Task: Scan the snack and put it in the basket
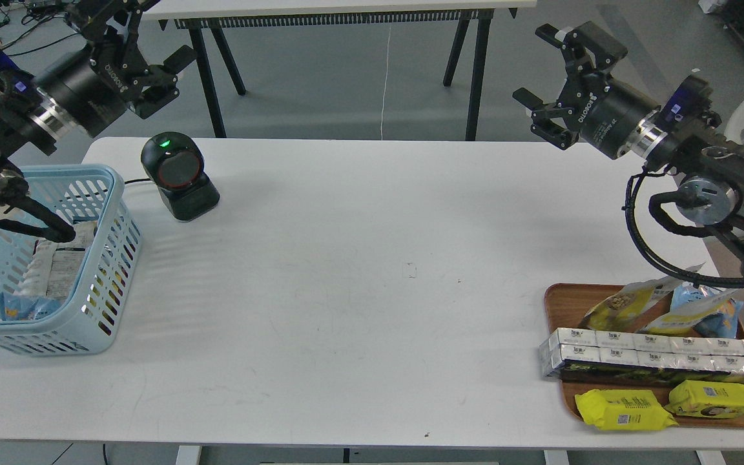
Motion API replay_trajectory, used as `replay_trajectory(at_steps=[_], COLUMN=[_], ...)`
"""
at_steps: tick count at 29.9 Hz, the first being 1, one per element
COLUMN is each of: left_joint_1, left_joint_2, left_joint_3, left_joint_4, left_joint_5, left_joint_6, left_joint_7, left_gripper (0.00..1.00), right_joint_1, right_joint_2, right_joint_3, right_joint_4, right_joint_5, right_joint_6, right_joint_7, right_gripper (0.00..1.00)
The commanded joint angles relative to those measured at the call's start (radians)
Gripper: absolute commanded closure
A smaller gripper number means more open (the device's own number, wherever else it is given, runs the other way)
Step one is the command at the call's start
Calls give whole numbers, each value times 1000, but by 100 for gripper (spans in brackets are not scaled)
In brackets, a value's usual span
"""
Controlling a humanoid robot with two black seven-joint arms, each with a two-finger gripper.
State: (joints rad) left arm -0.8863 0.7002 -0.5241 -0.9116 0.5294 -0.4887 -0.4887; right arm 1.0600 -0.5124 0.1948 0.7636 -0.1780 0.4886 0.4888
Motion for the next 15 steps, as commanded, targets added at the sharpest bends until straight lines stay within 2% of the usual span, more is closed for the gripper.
replay_trajectory(at_steps=[1,9,15], left_joint_1=[27,33,29], left_joint_2=[1,1,-2], left_joint_3=[-4,-10,-7], left_joint_4=[-12,5,25], left_joint_5=[0,7,11], left_joint_6=[0,0,0], left_joint_7=[0,0,0], left_gripper=[0,0,0], right_joint_1=[0,14,158], right_joint_2=[2,-18,-147], right_joint_3=[0,-5,-31], right_joint_4=[-1,-4,2], right_joint_5=[0,-27,-335], right_joint_6=[0,0,0], right_joint_7=[0,0,0], right_gripper=[1,1,1])
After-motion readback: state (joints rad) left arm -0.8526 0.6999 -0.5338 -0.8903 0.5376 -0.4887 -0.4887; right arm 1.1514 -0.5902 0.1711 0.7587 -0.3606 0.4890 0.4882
